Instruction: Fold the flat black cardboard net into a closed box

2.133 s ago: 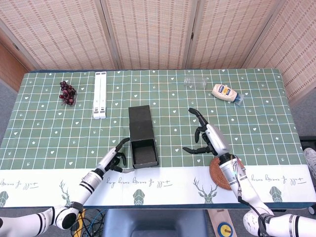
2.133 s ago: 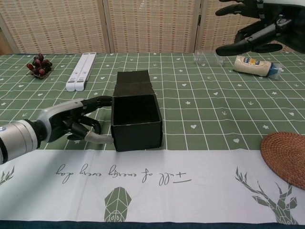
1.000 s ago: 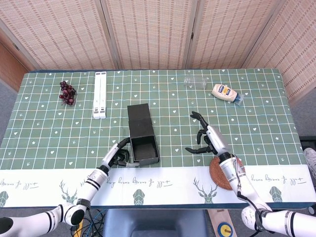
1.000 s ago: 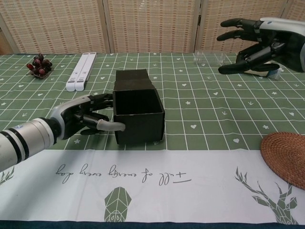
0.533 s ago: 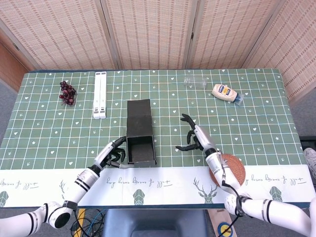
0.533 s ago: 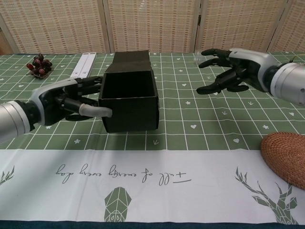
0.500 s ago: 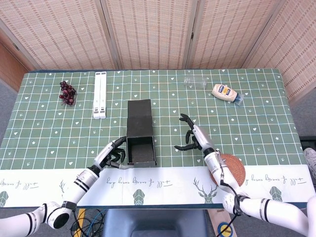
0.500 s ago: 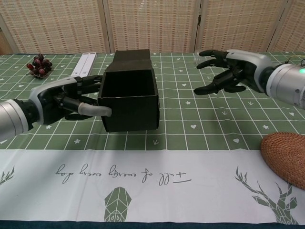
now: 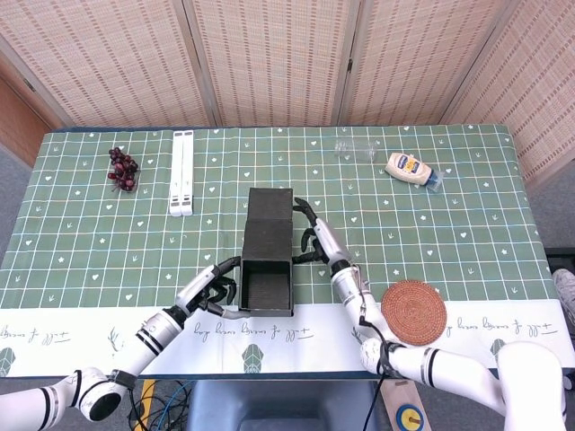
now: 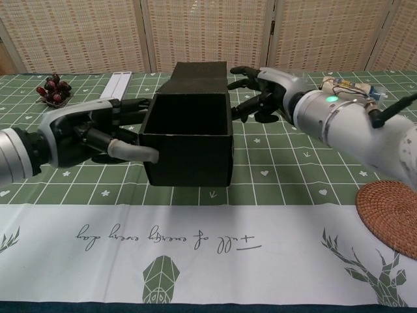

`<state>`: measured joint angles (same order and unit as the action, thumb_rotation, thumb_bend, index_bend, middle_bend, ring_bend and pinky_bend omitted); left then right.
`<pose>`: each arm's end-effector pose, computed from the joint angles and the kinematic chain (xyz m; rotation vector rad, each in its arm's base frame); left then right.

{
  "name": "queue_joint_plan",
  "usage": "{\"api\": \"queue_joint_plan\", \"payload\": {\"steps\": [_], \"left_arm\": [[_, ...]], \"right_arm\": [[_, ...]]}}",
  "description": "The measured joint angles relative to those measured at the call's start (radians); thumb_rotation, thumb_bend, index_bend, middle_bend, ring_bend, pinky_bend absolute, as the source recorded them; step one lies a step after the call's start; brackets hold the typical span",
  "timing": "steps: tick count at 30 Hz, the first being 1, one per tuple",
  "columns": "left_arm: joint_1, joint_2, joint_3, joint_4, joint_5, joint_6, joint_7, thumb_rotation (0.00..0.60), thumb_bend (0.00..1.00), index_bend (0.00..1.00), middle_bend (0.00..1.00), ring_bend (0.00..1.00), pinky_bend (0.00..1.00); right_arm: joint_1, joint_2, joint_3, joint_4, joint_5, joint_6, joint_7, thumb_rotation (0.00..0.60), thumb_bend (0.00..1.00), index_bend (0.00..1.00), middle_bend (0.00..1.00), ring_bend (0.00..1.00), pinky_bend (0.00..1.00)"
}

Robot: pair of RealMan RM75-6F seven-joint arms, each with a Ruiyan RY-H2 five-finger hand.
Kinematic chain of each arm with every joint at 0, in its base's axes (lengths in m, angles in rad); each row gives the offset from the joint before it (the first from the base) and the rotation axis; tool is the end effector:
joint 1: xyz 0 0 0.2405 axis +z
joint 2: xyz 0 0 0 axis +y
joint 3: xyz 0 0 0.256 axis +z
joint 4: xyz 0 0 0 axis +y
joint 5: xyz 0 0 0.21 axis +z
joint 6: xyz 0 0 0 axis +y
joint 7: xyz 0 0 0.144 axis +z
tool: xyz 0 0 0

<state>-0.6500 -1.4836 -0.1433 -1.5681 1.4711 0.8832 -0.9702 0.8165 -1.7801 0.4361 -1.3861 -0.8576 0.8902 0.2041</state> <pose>-0.1397 0.2979 -0.0176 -1.4919 -2.1946 -1.5067 -0.0826 -0.3740 -0.0542 1.2921 -1.8459 1.4214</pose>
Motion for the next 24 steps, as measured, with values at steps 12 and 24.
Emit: {"api": "queue_joint_plan", "payload": {"steps": [12, 24], "left_arm": [[-0.041, -0.037, 0.008, 0.037, -0.038, -0.052, 0.040, 0.600, 0.14, 0.30, 0.27, 0.69, 1.00], [-0.063, -0.102, -0.018, 0.111, -0.154, -0.095, 0.140, 0.600, 0.14, 0.27, 0.27, 0.69, 1.00]], "right_arm": [[0.031, -0.068, 0.091, -0.007, -0.009, 0.038, 0.070, 0.600, 0.05, 0.00, 0.15, 0.69, 1.00], [0.029, 0.046, 0.075, -0.184, 0.000, -0.081, 0.060, 0.600, 0.00, 0.00, 0.20, 0.70, 1.00]]}}
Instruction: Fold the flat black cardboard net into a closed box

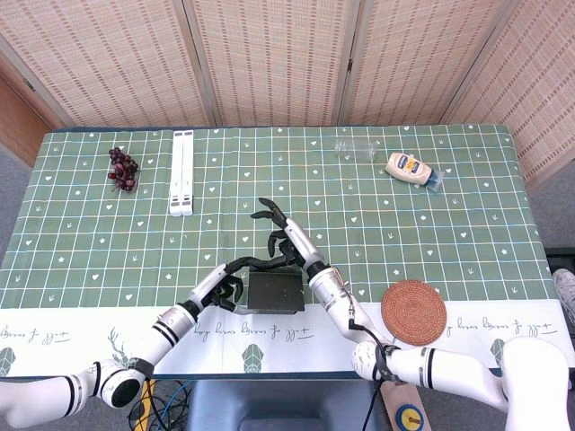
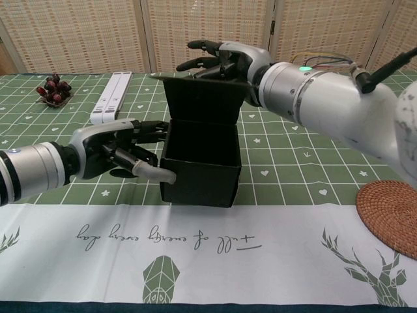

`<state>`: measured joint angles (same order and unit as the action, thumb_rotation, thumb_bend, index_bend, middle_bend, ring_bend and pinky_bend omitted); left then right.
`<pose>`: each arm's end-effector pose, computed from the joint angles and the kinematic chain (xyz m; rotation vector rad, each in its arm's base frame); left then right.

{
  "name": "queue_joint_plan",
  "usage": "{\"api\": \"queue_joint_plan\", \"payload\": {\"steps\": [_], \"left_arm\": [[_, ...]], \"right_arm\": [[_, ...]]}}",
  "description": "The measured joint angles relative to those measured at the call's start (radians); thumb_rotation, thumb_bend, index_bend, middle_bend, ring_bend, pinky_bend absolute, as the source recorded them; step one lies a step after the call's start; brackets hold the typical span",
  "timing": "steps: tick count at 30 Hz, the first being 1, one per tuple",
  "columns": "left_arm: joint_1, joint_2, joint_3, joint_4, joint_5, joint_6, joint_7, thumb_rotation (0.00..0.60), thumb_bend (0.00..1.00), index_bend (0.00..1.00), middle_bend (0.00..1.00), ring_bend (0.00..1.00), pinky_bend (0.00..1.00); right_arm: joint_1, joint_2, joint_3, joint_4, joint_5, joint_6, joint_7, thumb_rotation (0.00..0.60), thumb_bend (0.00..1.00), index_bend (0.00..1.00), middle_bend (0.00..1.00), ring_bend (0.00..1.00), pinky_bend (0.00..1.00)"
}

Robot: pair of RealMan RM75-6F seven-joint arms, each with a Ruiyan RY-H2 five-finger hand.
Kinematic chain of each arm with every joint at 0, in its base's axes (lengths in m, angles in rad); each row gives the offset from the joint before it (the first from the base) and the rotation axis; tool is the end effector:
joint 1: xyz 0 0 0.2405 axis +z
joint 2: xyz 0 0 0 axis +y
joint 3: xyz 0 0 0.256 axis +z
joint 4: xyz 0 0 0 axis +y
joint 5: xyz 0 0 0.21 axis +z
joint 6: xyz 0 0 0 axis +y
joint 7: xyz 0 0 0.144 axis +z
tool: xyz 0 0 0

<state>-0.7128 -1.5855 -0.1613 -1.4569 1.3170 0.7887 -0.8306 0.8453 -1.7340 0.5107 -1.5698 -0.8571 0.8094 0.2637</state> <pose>-0.1405 0.3155 -0.0508 -1.4962 -2.1581 -1.3579 -0.0230 -0.3574 -0.0405 1.3682 -2.0386 1.5574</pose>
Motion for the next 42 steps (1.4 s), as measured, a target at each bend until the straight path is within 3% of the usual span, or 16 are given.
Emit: {"api": "queue_joint_plan", "payload": {"steps": [7, 15, 22, 26, 42], "left_arm": [[0.008, -0.037, -0.026, 0.033, -0.088, -0.005, 0.039, 0.600, 0.14, 0.27, 0.27, 0.69, 1.00], [0.026, -0.090, -0.075, 0.057, -0.242, 0.039, 0.184, 0.600, 0.14, 0.18, 0.26, 0.69, 1.00], [0.045, -0.134, -0.116, 0.077, -0.344, 0.080, 0.294, 0.600, 0.14, 0.01, 0.11, 0.66, 0.90], [0.054, -0.121, -0.118, 0.068, -0.339, 0.066, 0.309, 0.600, 0.14, 0.00, 0.00, 0.62, 0.88], [0.109, 0.062, -0.075, -0.022, -0.194, 0.039, 0.327, 0.600, 0.14, 0.00, 0.00, 0.58, 0.87]], "right_arm": [[0.023, 0.104, -0.045, -0.057, 0.006, -0.092, -0.068, 0.600, 0.00, 0.00, 0.26, 0.73, 1.00], [0.097, 0.138, -0.109, -0.046, 0.000, -0.104, -0.227, 0.600, 0.00, 0.00, 0.28, 0.75, 1.00], [0.157, 0.129, -0.167, -0.013, 0.005, -0.063, -0.368, 0.600, 0.00, 0.01, 0.32, 0.77, 1.00], [0.187, 0.110, -0.199, 0.025, 0.005, -0.036, -0.449, 0.600, 0.00, 0.02, 0.32, 0.77, 1.00], [0.253, 0.070, -0.283, 0.061, 0.012, 0.037, -0.672, 0.600, 0.00, 0.13, 0.31, 0.77, 1.00]]}}
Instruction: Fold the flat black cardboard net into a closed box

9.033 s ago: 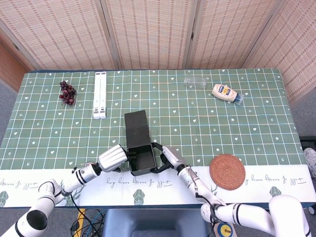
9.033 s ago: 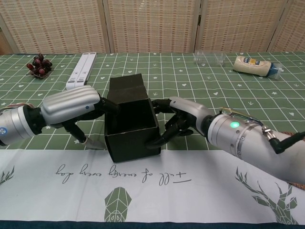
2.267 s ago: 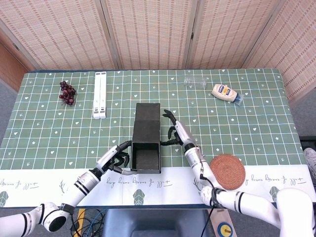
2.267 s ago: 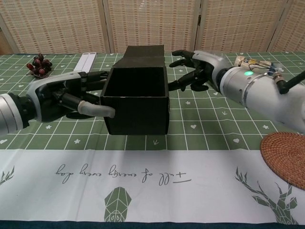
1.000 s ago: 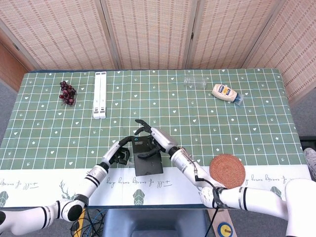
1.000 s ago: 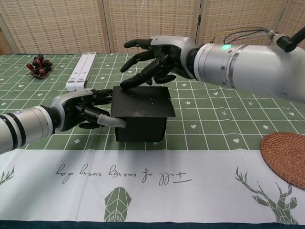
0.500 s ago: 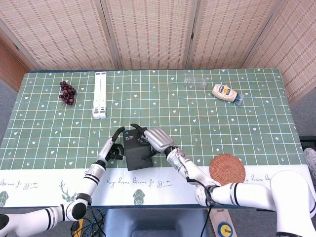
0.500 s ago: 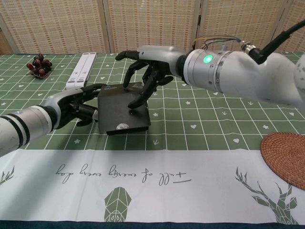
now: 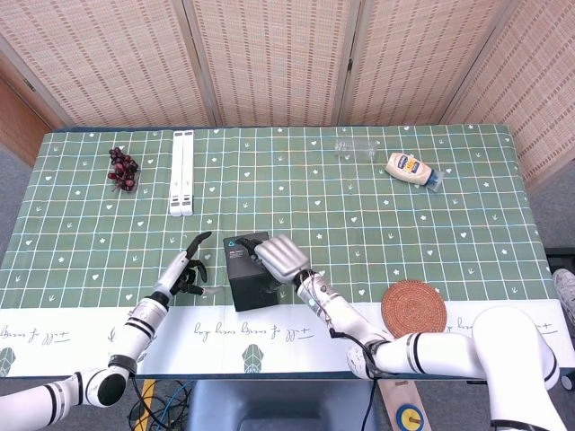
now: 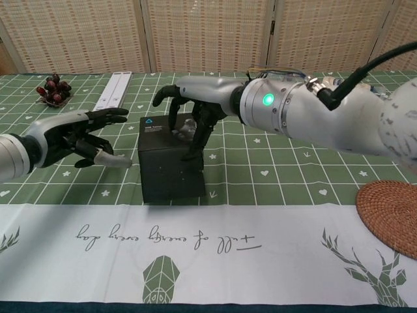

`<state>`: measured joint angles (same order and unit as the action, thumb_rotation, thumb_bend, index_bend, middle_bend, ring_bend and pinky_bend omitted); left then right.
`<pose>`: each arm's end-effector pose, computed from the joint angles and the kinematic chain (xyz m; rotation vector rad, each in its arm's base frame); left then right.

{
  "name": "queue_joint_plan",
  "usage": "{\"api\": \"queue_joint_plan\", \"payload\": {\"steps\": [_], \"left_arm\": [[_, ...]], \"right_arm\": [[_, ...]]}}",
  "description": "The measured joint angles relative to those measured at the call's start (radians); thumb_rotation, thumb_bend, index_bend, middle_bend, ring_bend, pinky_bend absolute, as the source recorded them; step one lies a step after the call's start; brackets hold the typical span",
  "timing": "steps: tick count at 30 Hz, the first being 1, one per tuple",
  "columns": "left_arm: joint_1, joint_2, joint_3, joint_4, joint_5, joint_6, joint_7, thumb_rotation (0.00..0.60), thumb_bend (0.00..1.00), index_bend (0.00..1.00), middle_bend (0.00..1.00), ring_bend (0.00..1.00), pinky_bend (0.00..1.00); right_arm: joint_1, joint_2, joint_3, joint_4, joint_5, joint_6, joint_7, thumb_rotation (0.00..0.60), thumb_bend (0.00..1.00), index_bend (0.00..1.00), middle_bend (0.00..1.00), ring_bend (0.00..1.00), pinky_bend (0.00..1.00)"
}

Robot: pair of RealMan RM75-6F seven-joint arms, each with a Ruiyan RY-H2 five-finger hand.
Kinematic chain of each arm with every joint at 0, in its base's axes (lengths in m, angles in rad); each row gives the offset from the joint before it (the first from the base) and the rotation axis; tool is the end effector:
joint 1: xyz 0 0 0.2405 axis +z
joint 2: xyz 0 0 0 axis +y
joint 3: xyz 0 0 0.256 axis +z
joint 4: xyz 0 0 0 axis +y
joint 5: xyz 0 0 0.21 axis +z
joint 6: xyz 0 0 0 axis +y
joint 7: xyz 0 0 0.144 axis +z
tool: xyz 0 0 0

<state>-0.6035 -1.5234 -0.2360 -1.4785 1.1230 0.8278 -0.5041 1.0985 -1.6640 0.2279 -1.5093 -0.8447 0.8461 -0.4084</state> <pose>-0.1892 0.3290 -0.0147 -1.3431 -1.9062 -1.2712 -0.0148 -0.3508 -0.0650 2.1107 -1.0064 1.0265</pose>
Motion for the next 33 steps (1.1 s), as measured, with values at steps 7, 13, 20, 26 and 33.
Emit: {"api": "queue_joint_plan", "payload": {"steps": [7, 13, 20, 26, 33], "left_arm": [[0.027, 0.067, -0.004, -0.053, 0.020, 0.020, -0.006, 0.600, 0.14, 0.00, 0.00, 0.58, 0.87], [0.043, 0.103, -0.007, -0.079, 0.033, 0.027, -0.027, 0.600, 0.14, 0.00, 0.00, 0.58, 0.87], [0.052, 0.131, -0.007, -0.102, 0.055, 0.028, -0.053, 0.600, 0.14, 0.00, 0.00, 0.58, 0.87], [0.055, 0.144, -0.009, -0.116, 0.071, 0.032, -0.069, 0.600, 0.14, 0.00, 0.00, 0.58, 0.87], [0.059, 0.157, -0.008, -0.125, 0.079, 0.035, -0.084, 0.600, 0.14, 0.00, 0.00, 0.58, 0.87]], "right_arm": [[-0.006, -0.035, -0.061, 0.017, -0.102, 0.092, -0.107, 0.600, 0.06, 0.15, 0.30, 0.77, 1.00], [-0.022, -0.084, -0.097, 0.080, -0.187, 0.136, -0.141, 0.600, 0.18, 0.20, 0.29, 0.77, 1.00], [-0.048, -0.147, -0.124, 0.200, -0.295, 0.190, -0.155, 0.600, 0.29, 0.28, 0.32, 0.77, 1.00], [-0.068, -0.196, -0.133, 0.303, -0.374, 0.207, -0.122, 0.600, 0.36, 0.37, 0.37, 0.77, 1.00], [-0.089, -0.225, -0.130, 0.363, -0.438, 0.208, -0.086, 0.600, 0.41, 0.41, 0.40, 0.78, 1.00]]}}
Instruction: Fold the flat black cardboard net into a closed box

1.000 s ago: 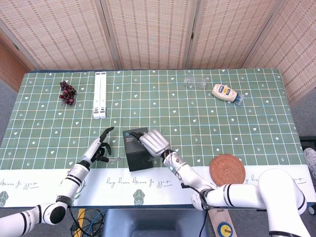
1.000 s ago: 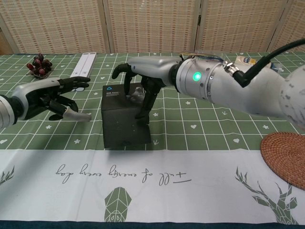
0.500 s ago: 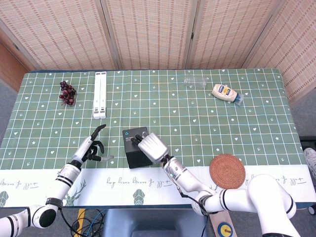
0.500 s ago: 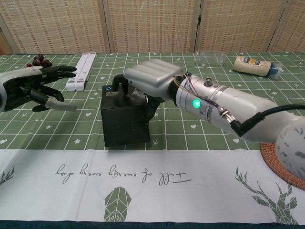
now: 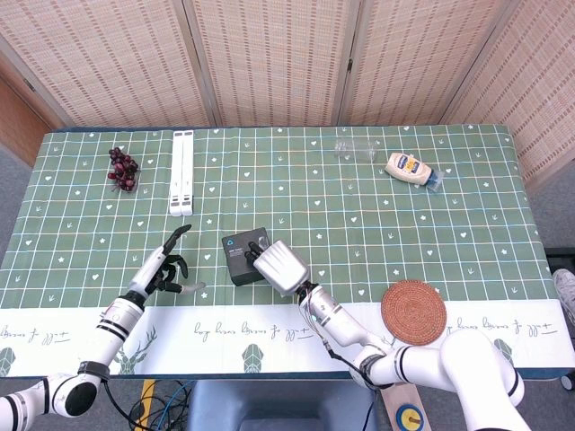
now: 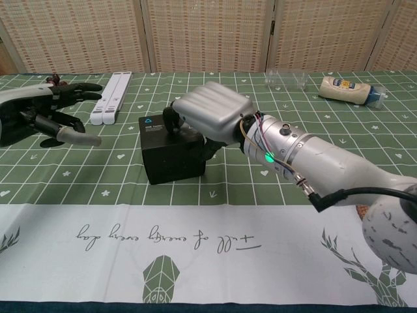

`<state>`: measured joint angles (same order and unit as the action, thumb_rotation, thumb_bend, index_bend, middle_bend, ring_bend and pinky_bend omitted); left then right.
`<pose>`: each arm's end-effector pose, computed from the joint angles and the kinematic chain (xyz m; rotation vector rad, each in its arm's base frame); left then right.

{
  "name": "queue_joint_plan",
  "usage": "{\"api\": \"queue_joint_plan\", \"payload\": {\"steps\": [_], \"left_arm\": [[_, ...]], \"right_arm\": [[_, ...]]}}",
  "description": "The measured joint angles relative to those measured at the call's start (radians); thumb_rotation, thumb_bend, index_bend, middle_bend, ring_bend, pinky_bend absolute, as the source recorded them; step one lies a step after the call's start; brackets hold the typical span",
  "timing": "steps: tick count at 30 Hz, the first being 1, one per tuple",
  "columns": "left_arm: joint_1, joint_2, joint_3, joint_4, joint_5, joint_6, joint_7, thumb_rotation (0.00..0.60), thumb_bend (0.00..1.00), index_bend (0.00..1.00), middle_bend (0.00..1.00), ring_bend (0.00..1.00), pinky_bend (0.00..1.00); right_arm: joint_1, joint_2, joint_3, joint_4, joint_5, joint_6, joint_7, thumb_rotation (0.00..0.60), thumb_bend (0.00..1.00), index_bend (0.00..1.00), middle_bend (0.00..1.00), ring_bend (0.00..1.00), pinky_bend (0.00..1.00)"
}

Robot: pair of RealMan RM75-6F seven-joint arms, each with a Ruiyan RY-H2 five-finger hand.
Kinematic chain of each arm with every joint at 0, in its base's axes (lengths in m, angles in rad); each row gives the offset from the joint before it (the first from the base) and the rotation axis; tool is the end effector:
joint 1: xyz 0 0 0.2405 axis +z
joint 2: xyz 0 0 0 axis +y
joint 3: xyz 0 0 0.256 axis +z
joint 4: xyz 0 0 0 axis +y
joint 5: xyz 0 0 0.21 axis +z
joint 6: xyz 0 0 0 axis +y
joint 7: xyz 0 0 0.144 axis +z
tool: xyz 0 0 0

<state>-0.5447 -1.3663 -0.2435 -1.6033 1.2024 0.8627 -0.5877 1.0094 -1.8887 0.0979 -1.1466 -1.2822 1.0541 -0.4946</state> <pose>-0.1968 0.3209 0.0329 -1.3228 -1.8796 -1.3408 -0.0452 -0.3407 -0.1030 2.0972 -0.3670 1.0392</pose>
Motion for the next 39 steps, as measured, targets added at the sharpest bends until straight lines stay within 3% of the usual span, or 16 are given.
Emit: {"api": "queue_joint_plan", "payload": {"steps": [6, 9, 12, 17, 20, 24, 29, 39], "left_arm": [[0.002, 0.007, 0.002, -0.001, 0.017, 0.019, 0.011, 0.600, 0.14, 0.00, 0.00, 0.57, 0.88], [0.005, 0.016, 0.006, -0.001, 0.034, 0.038, 0.033, 0.600, 0.14, 0.00, 0.00, 0.56, 0.86], [0.011, 0.017, 0.014, 0.012, 0.054, 0.072, 0.081, 0.600, 0.14, 0.00, 0.00, 0.54, 0.84], [0.029, 0.019, 0.033, 0.042, 0.080, 0.151, 0.209, 0.600, 0.14, 0.00, 0.00, 0.46, 0.80], [0.044, 0.020, 0.041, 0.063, 0.092, 0.207, 0.283, 0.600, 0.14, 0.00, 0.00, 0.41, 0.79], [0.073, 0.023, 0.061, 0.100, 0.118, 0.290, 0.407, 0.600, 0.14, 0.00, 0.00, 0.34, 0.70], [0.128, 0.044, 0.095, 0.121, 0.146, 0.399, 0.552, 0.600, 0.14, 0.00, 0.00, 0.31, 0.67], [0.276, 0.092, 0.170, 0.082, 0.200, 0.613, 0.767, 0.600, 0.14, 0.00, 0.00, 0.29, 0.59]], "right_arm": [[-0.017, 0.018, 0.017, -0.038, -0.020, 0.012, 0.016, 0.600, 0.41, 0.38, 0.35, 0.75, 1.00], [-0.038, 0.055, 0.029, -0.099, -0.013, 0.022, 0.028, 0.600, 0.41, 0.30, 0.32, 0.61, 1.00], [-0.074, 0.115, 0.041, -0.189, 0.008, 0.035, 0.054, 0.600, 0.41, 0.29, 0.30, 0.53, 0.98], [-0.162, 0.281, 0.035, -0.358, 0.019, 0.082, 0.085, 0.600, 0.41, 0.28, 0.30, 0.46, 0.83], [-0.220, 0.399, 0.008, -0.445, 0.011, 0.108, 0.100, 0.600, 0.41, 0.28, 0.29, 0.35, 0.60], [-0.309, 0.553, -0.049, -0.522, -0.016, 0.144, 0.138, 0.600, 0.41, 0.28, 0.29, 0.32, 0.54], [-0.432, 0.678, -0.119, -0.536, -0.094, 0.238, 0.244, 0.600, 0.41, 0.28, 0.26, 0.28, 0.49], [-0.656, 0.743, -0.183, -0.442, -0.175, 0.440, 0.409, 0.600, 0.41, 0.28, 0.20, 0.24, 0.45]]}}
